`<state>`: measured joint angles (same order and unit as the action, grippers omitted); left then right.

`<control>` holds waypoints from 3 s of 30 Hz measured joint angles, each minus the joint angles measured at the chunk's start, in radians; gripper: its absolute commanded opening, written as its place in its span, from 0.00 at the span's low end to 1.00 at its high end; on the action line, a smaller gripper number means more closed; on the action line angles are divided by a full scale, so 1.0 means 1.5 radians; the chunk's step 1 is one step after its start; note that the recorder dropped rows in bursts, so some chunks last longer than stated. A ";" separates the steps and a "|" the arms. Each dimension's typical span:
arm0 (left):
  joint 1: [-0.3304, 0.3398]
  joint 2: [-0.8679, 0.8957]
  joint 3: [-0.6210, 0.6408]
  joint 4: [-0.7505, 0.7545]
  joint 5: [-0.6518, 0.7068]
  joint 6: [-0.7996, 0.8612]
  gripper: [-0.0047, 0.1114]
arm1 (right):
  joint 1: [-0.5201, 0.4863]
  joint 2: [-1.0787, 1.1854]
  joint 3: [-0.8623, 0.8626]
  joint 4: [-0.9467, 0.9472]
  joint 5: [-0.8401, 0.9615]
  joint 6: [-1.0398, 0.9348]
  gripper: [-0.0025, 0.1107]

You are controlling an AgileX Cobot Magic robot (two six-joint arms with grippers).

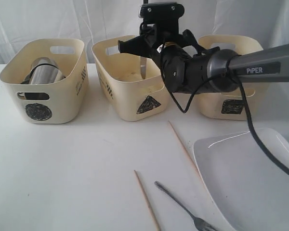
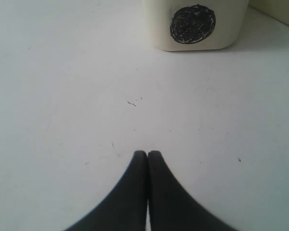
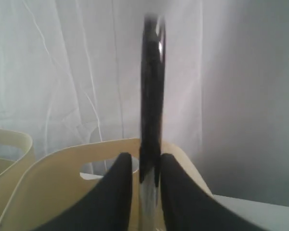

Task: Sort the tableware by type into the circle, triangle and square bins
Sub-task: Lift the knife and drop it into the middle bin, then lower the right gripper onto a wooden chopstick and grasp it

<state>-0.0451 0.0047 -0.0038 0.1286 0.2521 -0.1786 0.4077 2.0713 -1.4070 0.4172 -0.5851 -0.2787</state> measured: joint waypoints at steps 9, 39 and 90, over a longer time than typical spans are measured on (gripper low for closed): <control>0.000 0.000 0.000 0.000 0.000 0.000 0.04 | -0.007 -0.007 -0.005 0.002 0.014 0.003 0.26; 0.000 0.000 0.000 0.000 0.000 0.000 0.04 | 0.156 -0.238 0.107 -0.147 1.027 0.174 0.02; 0.000 0.000 0.000 0.000 0.000 0.000 0.04 | 0.193 -0.075 0.148 -0.266 0.871 0.300 0.26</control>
<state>-0.0451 0.0047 -0.0038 0.1286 0.2521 -0.1786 0.6975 1.9581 -1.1852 0.0182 0.7216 0.1714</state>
